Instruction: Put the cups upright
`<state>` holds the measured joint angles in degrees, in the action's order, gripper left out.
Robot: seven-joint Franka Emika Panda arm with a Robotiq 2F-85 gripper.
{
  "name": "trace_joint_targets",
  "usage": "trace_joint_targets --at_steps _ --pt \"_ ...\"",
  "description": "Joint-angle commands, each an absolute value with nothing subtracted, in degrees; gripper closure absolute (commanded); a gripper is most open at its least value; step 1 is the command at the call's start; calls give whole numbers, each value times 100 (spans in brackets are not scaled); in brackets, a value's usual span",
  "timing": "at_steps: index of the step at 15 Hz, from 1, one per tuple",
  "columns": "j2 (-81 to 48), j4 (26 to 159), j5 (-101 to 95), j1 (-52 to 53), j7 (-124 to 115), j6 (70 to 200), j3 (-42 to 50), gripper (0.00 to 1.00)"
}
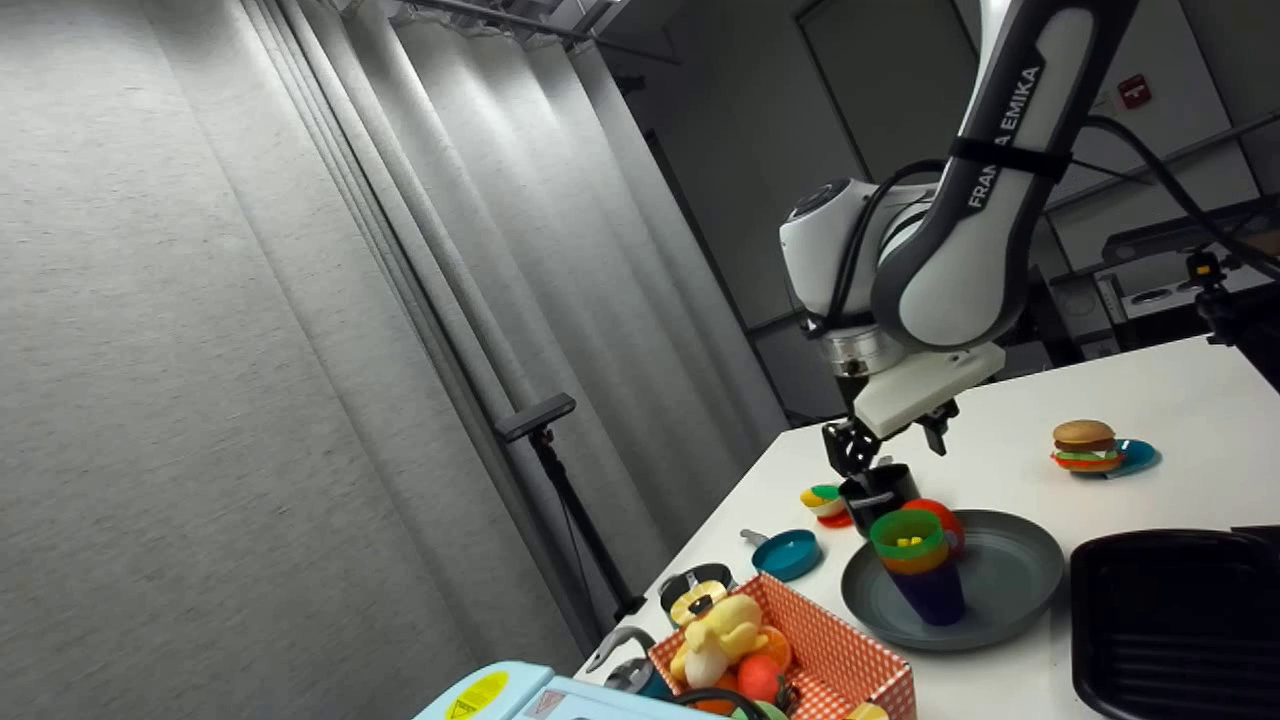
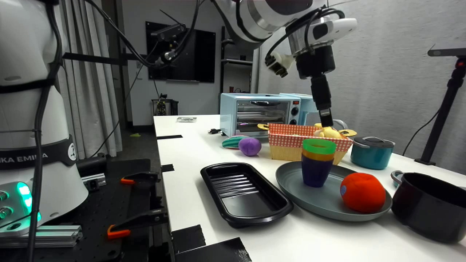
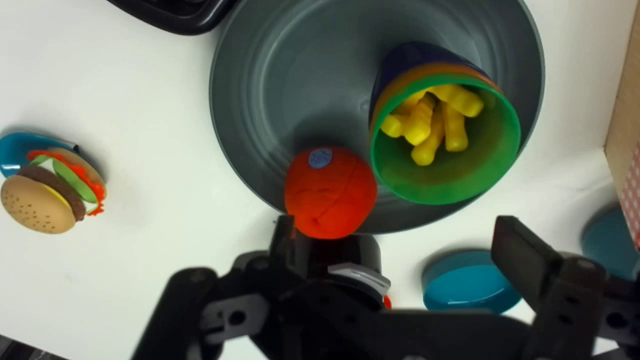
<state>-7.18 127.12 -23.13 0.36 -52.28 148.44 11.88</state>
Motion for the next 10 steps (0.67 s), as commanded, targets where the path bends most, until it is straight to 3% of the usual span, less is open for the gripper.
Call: trace_joint_targets --at_steps 1,10 --pt "31 13159 -2499 -21 -5242 14651 1060 0" --pt "1575 14387 -2007 -168 -4022 14234 290 0"
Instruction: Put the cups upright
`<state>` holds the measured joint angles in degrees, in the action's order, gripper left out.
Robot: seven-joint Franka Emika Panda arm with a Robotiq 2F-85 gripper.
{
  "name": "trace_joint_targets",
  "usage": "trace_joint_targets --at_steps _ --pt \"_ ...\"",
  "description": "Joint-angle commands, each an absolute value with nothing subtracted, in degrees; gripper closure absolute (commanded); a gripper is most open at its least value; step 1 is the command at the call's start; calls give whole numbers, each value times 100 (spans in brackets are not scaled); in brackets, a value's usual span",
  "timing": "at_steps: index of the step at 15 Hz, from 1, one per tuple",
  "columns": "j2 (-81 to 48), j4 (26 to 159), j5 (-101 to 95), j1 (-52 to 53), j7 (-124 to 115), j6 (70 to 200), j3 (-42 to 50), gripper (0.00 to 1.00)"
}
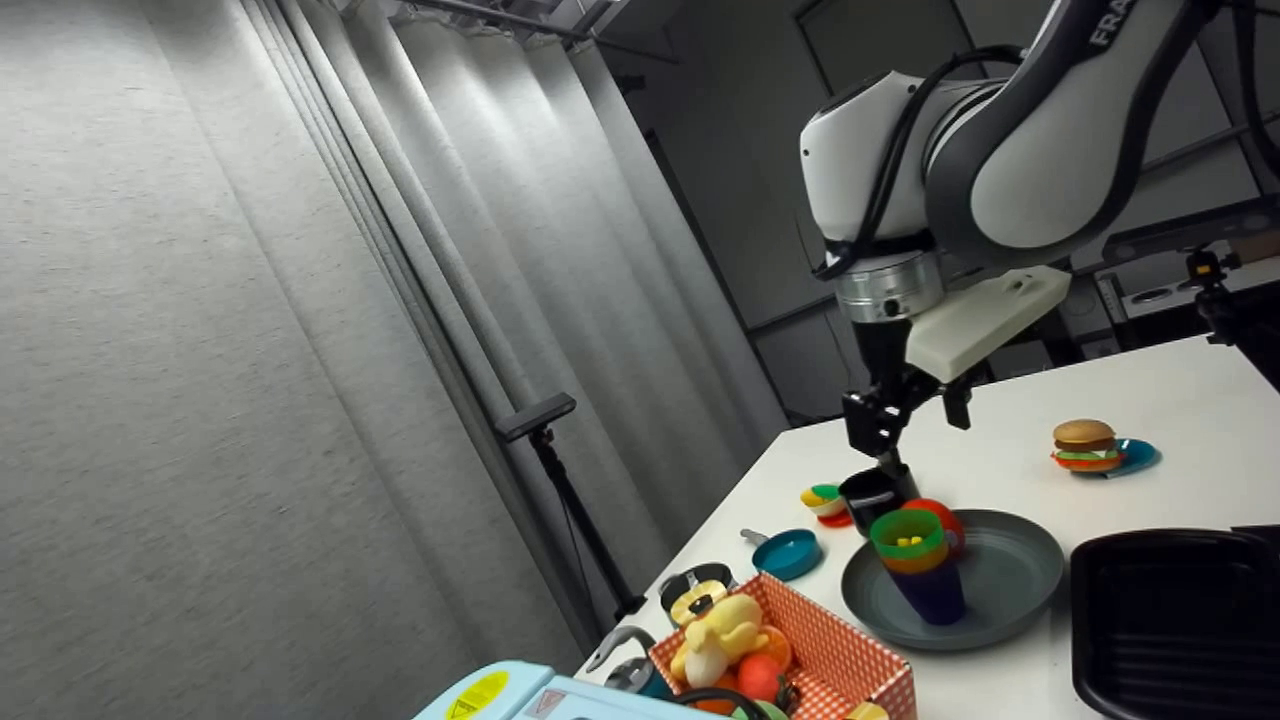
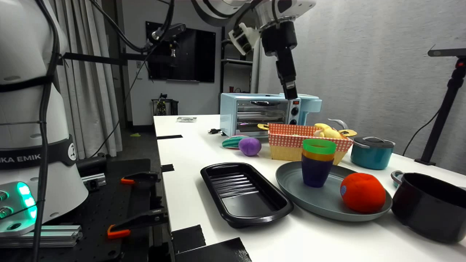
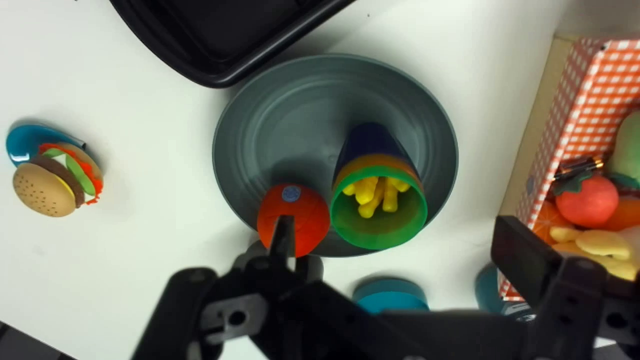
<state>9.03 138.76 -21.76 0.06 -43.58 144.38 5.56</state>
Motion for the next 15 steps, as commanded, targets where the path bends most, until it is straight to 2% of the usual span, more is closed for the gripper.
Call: trace_joint_targets --at_steps 1,3,4,15 --pt "1729 14491 -2003 -194 -3985 14148 214 0" --pt "2007 14689 -1963 -225 -3878 14011 88 0" --pt "1518 14356 -2052 -323 -4079 14163 11 0" --pt "1825 14595 -2018 -380 -3968 14098 -81 0"
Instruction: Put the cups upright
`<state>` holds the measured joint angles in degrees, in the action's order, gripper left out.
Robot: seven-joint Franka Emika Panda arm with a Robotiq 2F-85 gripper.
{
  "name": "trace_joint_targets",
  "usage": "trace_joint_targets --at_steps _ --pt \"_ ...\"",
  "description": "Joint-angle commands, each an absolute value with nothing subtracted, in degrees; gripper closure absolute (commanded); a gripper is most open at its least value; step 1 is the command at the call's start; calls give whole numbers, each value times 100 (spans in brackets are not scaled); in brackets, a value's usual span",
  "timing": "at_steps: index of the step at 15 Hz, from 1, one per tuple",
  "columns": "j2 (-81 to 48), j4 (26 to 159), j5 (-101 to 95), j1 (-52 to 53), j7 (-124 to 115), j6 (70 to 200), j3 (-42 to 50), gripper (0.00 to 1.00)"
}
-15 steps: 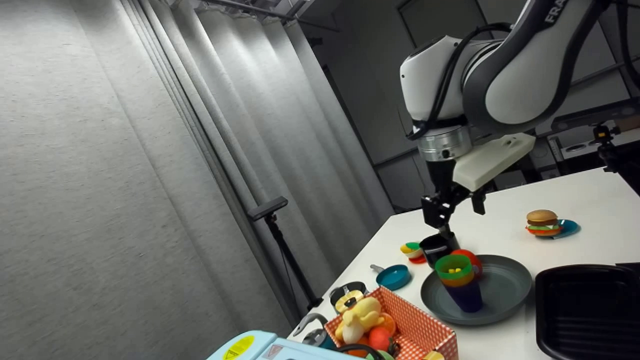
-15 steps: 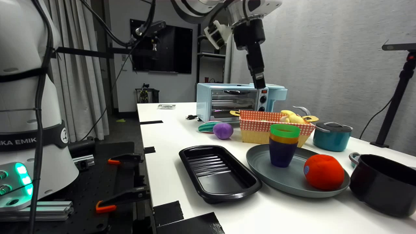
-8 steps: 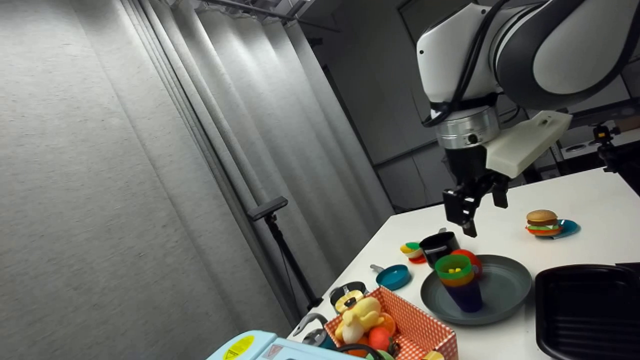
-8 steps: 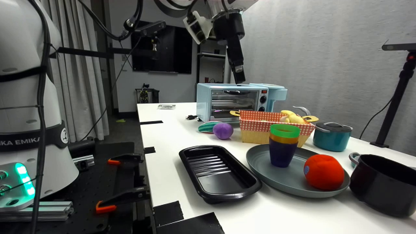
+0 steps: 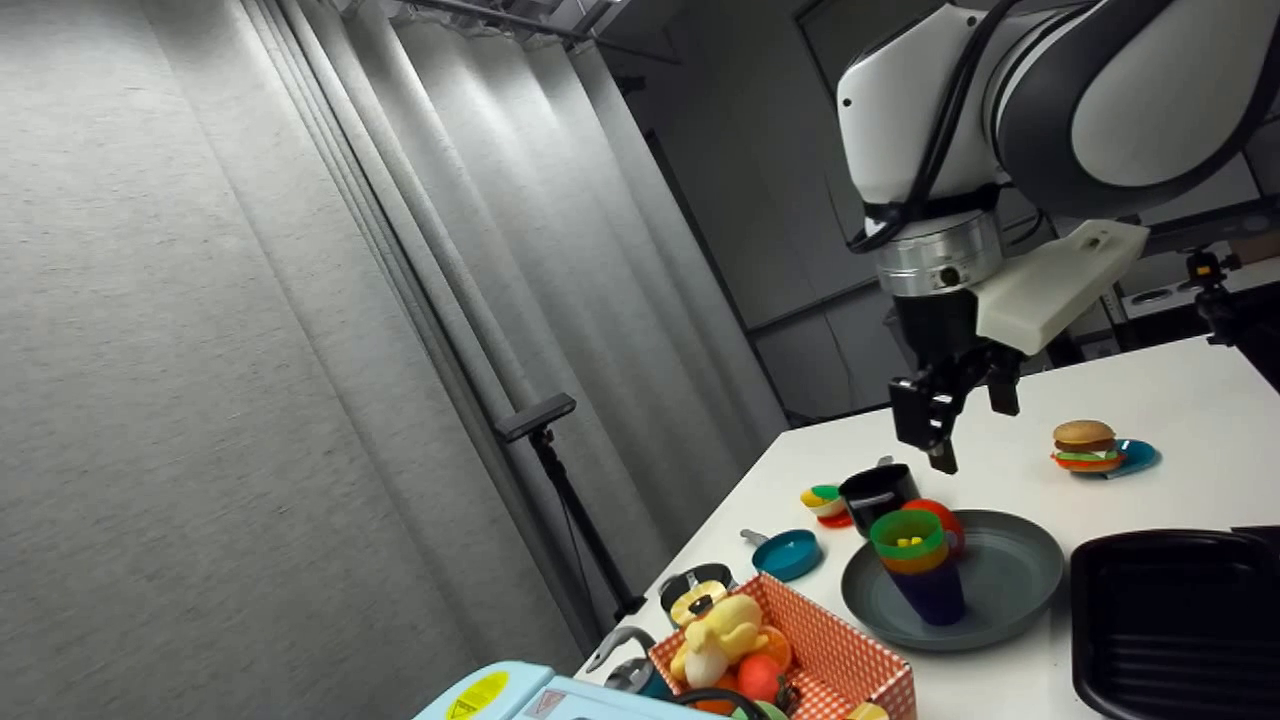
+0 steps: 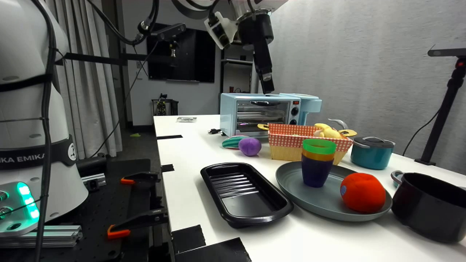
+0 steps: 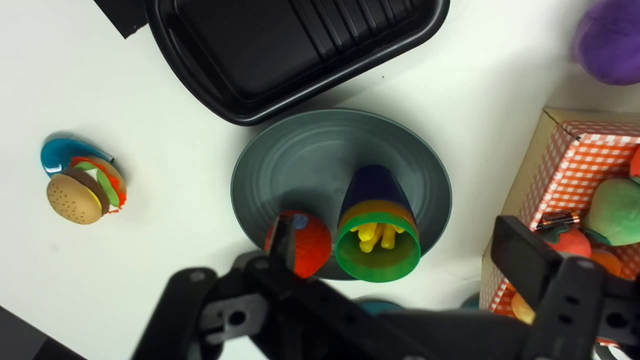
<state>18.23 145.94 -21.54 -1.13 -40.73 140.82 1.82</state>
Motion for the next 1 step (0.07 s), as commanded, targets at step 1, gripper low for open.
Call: trace_joint_targets --at_steps 1 --pt "1825 14595 -2018 -380 -3968 14098 -81 0"
